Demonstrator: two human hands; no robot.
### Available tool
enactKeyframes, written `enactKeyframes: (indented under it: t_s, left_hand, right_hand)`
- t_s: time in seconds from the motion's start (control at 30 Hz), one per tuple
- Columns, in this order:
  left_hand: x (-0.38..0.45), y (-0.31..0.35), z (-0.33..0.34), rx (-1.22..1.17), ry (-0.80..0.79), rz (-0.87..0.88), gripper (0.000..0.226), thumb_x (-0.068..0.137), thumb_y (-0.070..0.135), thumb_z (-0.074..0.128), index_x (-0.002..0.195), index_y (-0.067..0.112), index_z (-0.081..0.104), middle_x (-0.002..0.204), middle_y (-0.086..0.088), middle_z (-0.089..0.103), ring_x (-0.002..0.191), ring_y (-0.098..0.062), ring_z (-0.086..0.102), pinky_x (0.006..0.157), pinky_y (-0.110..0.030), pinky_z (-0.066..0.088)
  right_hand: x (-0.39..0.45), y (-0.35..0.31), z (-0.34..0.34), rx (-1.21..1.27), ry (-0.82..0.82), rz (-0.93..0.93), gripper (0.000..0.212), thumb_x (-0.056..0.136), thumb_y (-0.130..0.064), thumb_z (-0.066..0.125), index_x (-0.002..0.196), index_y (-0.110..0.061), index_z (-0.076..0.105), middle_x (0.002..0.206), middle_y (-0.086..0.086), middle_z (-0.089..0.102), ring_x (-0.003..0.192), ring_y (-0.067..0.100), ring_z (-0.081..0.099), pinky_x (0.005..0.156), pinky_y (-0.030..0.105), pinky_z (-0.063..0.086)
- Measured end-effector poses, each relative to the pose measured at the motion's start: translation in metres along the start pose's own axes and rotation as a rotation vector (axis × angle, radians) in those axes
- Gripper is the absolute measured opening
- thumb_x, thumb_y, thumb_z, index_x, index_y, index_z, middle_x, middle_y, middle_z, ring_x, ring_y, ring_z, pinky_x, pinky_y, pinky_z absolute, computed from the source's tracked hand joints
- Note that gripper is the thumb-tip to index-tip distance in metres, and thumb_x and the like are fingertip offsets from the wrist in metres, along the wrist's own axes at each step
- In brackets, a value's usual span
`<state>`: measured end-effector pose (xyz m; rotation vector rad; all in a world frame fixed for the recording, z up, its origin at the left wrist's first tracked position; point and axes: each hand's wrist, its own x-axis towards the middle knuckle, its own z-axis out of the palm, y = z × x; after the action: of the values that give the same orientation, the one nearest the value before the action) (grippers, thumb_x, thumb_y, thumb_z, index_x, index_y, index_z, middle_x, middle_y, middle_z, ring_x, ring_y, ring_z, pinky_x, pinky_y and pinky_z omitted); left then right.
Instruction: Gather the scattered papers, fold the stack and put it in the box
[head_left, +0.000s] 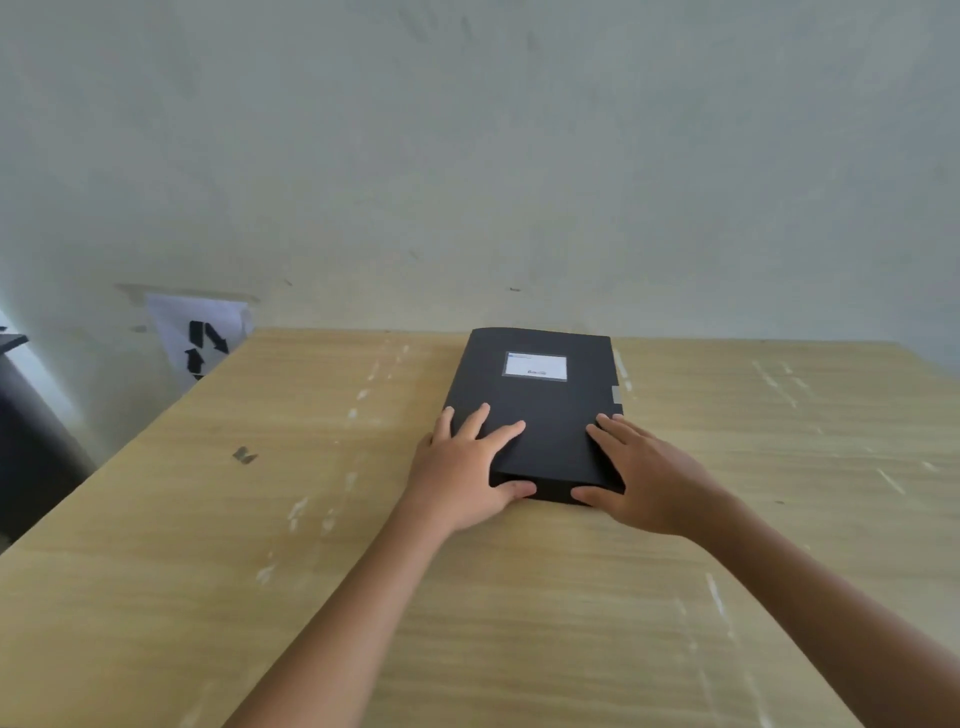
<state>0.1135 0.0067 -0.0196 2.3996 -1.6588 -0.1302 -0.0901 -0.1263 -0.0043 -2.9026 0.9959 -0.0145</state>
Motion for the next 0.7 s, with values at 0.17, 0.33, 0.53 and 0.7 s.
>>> enactKeyframes:
  t_s: [0.17, 0.33, 0.53, 0.7]
  left_hand:
    - [0.042, 0.046, 0.013, 0.050, -0.036, 0.006, 0.080, 0.089, 0.082, 0.045, 0.158, 0.056, 0.012, 0.175, 0.007, 0.003, 0.160, -0.037, -0.002, 0.125, -0.052, 0.020]
    - [0.067, 0.065, 0.019, 0.119, -0.035, -0.042, 0.078, 0.093, 0.080, 0.037, 0.159, 0.054, 0.006, 0.175, 0.002, 0.000, 0.159, -0.042, -0.002, 0.123, -0.054, 0.021]
    - [0.069, 0.074, 0.015, 0.153, -0.130, -0.081, 0.082, 0.093, 0.082, 0.033, 0.160, 0.052, -0.003, 0.175, 0.001, -0.010, 0.158, -0.044, -0.009, 0.124, -0.060, 0.017]
    - [0.061, 0.077, -0.025, -0.043, -0.154, -0.144, 0.087, 0.083, 0.093, 0.024, 0.159, 0.055, 0.010, 0.175, 0.008, 0.001, 0.161, -0.037, 0.001, 0.124, -0.058, 0.016]
  right_hand:
    - [0.008, 0.045, 0.004, 0.013, -0.043, 0.083, 0.085, 0.099, -0.056, 0.043, 0.158, -0.006, 0.008, 0.169, 0.006, 0.007, 0.156, 0.020, 0.002, 0.125, 0.038, 0.020]
    - [0.027, 0.059, 0.011, -0.069, -0.022, 0.123, 0.076, 0.105, -0.044, 0.032, 0.157, 0.000, 0.000, 0.168, 0.015, -0.001, 0.156, 0.026, -0.004, 0.126, 0.036, 0.013]
    - [0.029, 0.058, 0.007, -0.026, -0.049, 0.144, 0.077, 0.105, -0.042, 0.037, 0.158, -0.004, -0.002, 0.168, 0.011, -0.005, 0.156, 0.024, -0.007, 0.126, 0.039, 0.010]
    - [0.024, 0.046, -0.036, 0.218, -0.056, 0.185, 0.076, 0.096, -0.053, 0.046, 0.156, -0.012, 0.025, 0.163, 0.007, 0.028, 0.151, 0.026, 0.026, 0.119, 0.044, 0.032]
